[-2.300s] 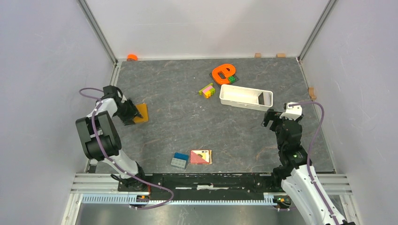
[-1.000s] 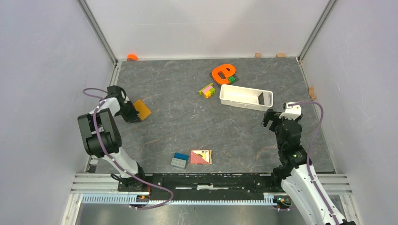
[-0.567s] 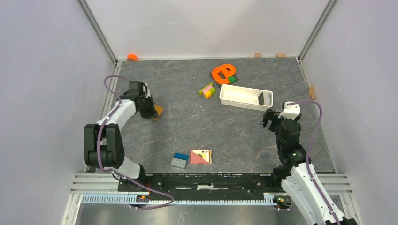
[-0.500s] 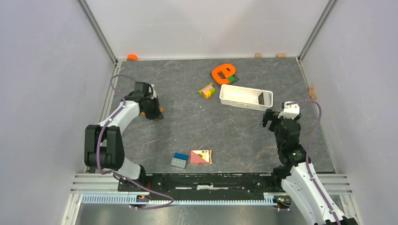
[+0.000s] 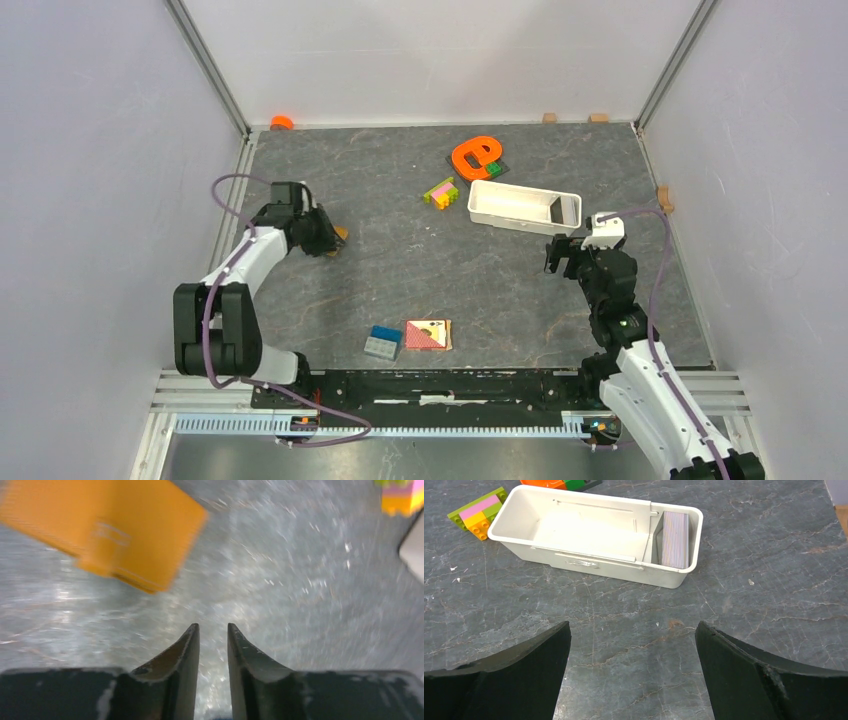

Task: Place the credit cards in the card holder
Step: Pick up the card holder from the center of the board.

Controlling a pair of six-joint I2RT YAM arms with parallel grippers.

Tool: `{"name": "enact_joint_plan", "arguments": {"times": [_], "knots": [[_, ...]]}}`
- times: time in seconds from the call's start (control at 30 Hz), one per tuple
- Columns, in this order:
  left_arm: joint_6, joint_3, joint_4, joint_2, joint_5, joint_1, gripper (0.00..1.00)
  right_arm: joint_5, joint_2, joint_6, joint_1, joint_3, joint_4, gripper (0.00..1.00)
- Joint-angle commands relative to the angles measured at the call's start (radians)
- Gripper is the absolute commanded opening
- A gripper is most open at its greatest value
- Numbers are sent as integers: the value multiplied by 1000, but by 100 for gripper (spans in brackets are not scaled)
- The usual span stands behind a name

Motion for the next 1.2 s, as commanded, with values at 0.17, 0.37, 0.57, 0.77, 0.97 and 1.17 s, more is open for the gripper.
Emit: {"name": "enact_joint_plan", "arguments": {"times": [0.17, 0.37, 0.57, 0.77, 0.97, 1.17], "knots": [[-278, -174, 236, -127, -134, 158, 56, -39, -24, -12, -2, 4, 53, 98], [-385, -262, 380, -116, -172, 204, 58, -42, -35, -12, -2, 0, 57, 98], [-419, -300, 464, -74, -171, 224, 60, -41, -41, -13, -2, -2, 58, 98], [-450, -315, 558, 17, -114, 254, 62, -44, -40, -12, -2, -1, 59, 98], [-462, -319, 609, 80, -102, 270, 59, -47, -35, -12, -2, 0, 60, 98], [-447, -301, 642, 141, -83, 273, 43, -49, -28, -12, -2, 1, 61, 98]]}}
